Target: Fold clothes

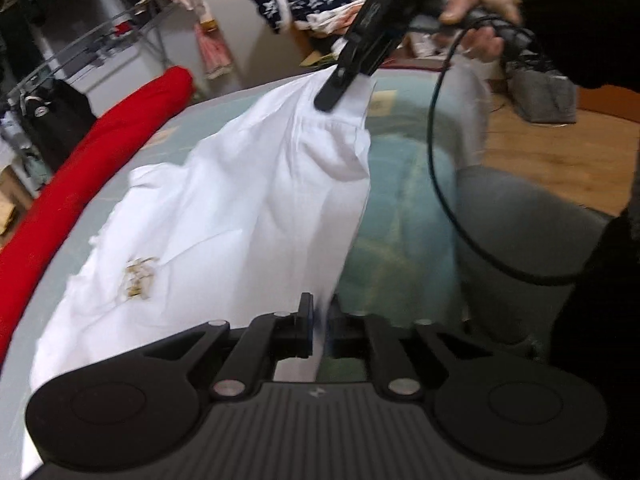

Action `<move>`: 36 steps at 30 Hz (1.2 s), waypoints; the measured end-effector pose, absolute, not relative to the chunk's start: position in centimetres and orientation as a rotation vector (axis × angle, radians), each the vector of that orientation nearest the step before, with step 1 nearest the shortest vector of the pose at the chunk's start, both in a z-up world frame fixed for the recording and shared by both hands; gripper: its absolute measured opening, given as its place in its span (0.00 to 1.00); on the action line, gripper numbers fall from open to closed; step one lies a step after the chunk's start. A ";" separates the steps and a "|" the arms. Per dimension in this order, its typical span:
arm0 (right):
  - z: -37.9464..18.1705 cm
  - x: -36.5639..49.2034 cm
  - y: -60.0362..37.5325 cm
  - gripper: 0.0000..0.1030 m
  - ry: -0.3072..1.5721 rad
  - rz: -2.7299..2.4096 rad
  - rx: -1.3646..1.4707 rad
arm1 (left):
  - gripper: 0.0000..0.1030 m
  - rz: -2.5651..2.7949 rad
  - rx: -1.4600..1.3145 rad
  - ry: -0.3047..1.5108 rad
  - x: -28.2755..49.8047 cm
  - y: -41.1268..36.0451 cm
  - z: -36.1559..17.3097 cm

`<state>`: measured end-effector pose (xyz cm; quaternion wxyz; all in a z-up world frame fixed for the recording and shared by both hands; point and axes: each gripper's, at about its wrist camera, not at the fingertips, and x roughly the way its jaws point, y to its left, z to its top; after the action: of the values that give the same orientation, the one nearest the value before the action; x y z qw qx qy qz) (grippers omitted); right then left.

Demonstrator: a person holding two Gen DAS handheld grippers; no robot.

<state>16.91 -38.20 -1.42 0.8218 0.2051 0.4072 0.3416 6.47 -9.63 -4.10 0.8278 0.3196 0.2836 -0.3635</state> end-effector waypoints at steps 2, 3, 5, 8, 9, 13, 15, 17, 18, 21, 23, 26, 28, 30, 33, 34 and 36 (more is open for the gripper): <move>-2.5 16.9 -38.5 0.07 0.935 0.645 0.383 | 0.12 -0.778 0.654 0.629 6.3 -9.6 -4.2; -3.2 16.8 -38.6 0.12 0.968 0.597 0.350 | 0.12 -0.776 0.642 0.644 6.2 -9.6 -4.2; -4.5 16.7 -38.4 0.17 1.033 0.490 0.277 | 0.13 -0.763 0.608 0.671 6.1 -9.2 -4.0; -4.7 15.8 -38.3 0.17 1.021 0.436 0.267 | 0.24 -0.705 0.510 0.702 5.5 -7.0 -2.9; -4.3 15.5 -38.2 0.17 1.000 0.428 0.262 | 0.26 -0.687 0.467 0.706 5.3 -6.0 -2.3; -1.8 14.2 -36.7 0.23 0.901 0.421 0.168 | 0.35 -0.526 0.308 0.731 5.0 -1.6 -1.0; -0.6 13.8 -35.5 0.25 0.853 0.461 0.097 | 0.37 -0.408 0.220 0.771 5.6 0.6 -1.2; 0.3 13.3 -33.7 0.30 0.827 0.529 0.041 | 0.42 -0.292 0.096 0.841 6.7 3.0 -2.0; 0.5 13.1 -32.4 0.34 0.819 0.577 0.016 | 0.42 -0.250 0.034 0.880 7.3 4.1 -2.6; 0.5 12.7 -27.3 0.43 0.806 0.695 -0.090 | 0.42 -0.142 -0.147 0.981 8.8 7.1 -4.5; 0.3 12.2 -23.6 0.44 0.798 0.761 -0.177 | 0.44 -0.137 -0.252 1.003 9.0 8.3 -5.5; 0.4 11.0 -18.3 0.56 0.761 0.841 -0.303 | 0.52 -0.157 -0.358 1.009 9.1 9.1 -6.3; 0.5 10.2 -14.9 0.65 0.733 0.891 -0.386 | 0.57 -0.143 -0.366 1.008 9.0 9.5 -6.3; 0.9 9.4 -11.9 0.70 0.703 0.945 -0.434 | 0.62 -0.118 -0.360 1.003 9.0 9.8 -6.2; 1.1 8.4 -8.0 0.84 0.656 0.963 -0.501 | 0.67 -0.083 -0.374 0.989 8.6 10.9 -5.9; 1.1 8.0 -6.7 0.86 0.639 0.954 -0.529 | 0.68 -0.074 -0.385 0.981 8.5 11.5 -5.8; 0.8 7.3 -4.2 0.88 0.609 0.932 -0.591 | 0.68 -0.067 -0.412 0.969 8.3 12.3 -5.8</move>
<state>7.29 -4.25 0.82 0.8079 -0.2765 0.2846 0.4358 8.34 12.31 -5.77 0.8642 -0.1967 0.4621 -0.0318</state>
